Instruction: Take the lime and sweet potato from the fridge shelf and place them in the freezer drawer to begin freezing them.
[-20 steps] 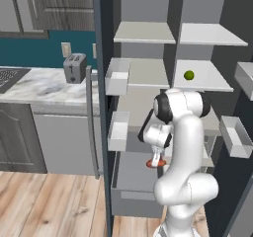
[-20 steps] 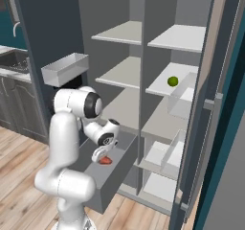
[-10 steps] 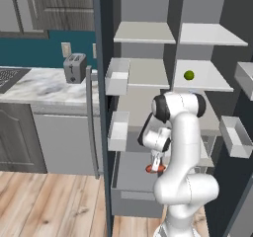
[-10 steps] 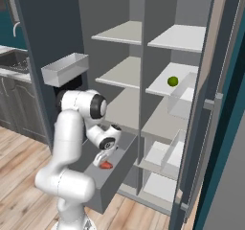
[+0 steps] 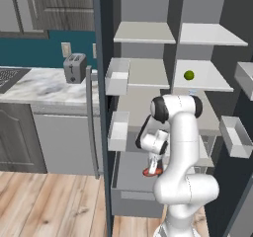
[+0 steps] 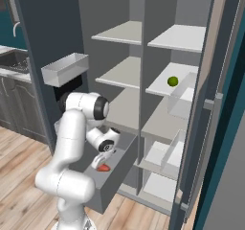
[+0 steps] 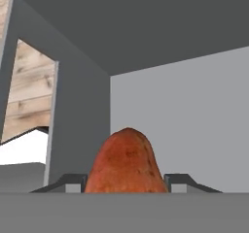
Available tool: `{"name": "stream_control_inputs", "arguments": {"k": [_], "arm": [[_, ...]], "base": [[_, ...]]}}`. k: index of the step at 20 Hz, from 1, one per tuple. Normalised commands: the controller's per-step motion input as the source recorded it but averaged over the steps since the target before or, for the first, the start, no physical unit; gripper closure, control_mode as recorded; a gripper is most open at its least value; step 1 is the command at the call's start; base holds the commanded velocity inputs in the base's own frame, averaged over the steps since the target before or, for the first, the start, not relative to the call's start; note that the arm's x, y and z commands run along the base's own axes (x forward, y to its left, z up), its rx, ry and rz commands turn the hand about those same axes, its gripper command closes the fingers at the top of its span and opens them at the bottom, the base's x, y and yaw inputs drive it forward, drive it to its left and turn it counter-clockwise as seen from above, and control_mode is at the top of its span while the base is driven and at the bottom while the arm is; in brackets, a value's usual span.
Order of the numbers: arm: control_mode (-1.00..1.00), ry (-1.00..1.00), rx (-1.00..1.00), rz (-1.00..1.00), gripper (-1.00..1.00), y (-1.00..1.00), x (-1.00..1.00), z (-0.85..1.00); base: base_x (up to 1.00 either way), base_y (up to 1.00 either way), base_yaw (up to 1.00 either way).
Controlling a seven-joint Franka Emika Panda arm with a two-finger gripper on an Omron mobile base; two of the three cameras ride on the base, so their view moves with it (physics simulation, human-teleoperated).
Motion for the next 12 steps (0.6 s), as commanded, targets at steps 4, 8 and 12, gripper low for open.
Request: {"name": "stream_control_inputs", "arguments": {"k": [4,8,12], "arm": [[-1.0,0.05,0.02,0.0,1.0,0.22,0.12,-0.09],[-1.0,0.08,0.02,0.0,1.0,0.15,0.15,-0.15],[-1.0,0.08,0.02,0.0,1.0,0.0,0.07,-0.26]], "base": [[0.0,0.0,0.0],[0.0,0.0,0.0],[0.0,0.0,0.0]]}}
